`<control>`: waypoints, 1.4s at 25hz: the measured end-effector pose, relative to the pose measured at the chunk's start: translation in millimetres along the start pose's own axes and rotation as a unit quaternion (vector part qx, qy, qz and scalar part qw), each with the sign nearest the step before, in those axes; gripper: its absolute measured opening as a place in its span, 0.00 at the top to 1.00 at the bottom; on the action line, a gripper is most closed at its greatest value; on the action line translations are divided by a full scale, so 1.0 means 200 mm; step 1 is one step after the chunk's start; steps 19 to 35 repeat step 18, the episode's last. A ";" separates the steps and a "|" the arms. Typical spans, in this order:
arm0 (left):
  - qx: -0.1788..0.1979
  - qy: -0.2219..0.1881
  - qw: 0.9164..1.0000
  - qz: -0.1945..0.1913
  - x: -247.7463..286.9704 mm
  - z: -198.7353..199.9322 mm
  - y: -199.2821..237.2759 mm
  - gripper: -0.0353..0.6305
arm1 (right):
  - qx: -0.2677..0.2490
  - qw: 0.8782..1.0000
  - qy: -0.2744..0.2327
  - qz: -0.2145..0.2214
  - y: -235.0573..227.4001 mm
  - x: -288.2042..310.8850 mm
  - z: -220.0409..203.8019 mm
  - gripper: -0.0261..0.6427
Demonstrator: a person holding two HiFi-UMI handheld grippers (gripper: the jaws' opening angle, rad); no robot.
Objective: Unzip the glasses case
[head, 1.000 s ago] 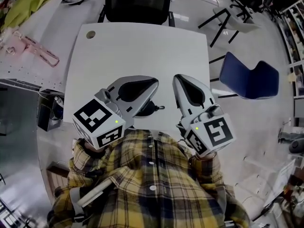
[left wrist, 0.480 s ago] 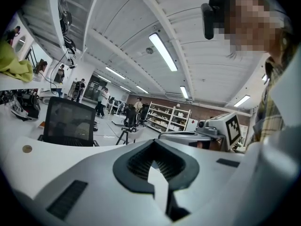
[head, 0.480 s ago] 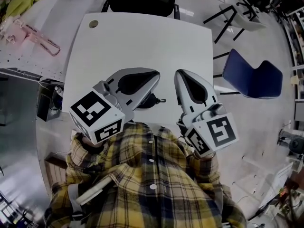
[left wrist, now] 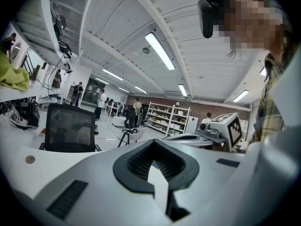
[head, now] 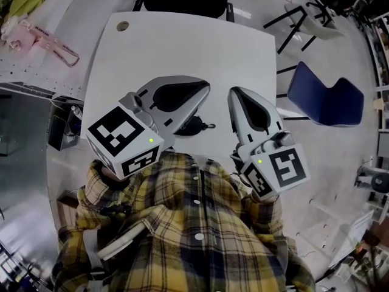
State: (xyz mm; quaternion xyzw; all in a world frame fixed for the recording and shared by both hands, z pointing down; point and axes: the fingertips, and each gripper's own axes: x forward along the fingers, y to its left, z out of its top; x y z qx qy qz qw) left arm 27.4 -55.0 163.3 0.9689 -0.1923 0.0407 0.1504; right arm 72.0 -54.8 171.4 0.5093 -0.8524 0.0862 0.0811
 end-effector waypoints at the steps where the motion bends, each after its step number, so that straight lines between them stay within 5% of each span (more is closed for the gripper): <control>1: 0.004 0.001 1.000 0.000 0.00 0.01 0.00 0.94 | 0.001 1.000 0.001 0.001 0.00 0.00 0.00 0.96; 13: 0.069 0.029 0.997 -0.003 -0.02 0.01 0.02 0.94 | 0.004 1.000 0.013 0.005 0.03 0.01 -0.05 0.96; 35: 0.072 0.048 0.996 -0.004 -0.05 -0.05 0.03 0.94 | 0.009 1.000 0.015 0.005 0.05 0.00 -0.07 0.96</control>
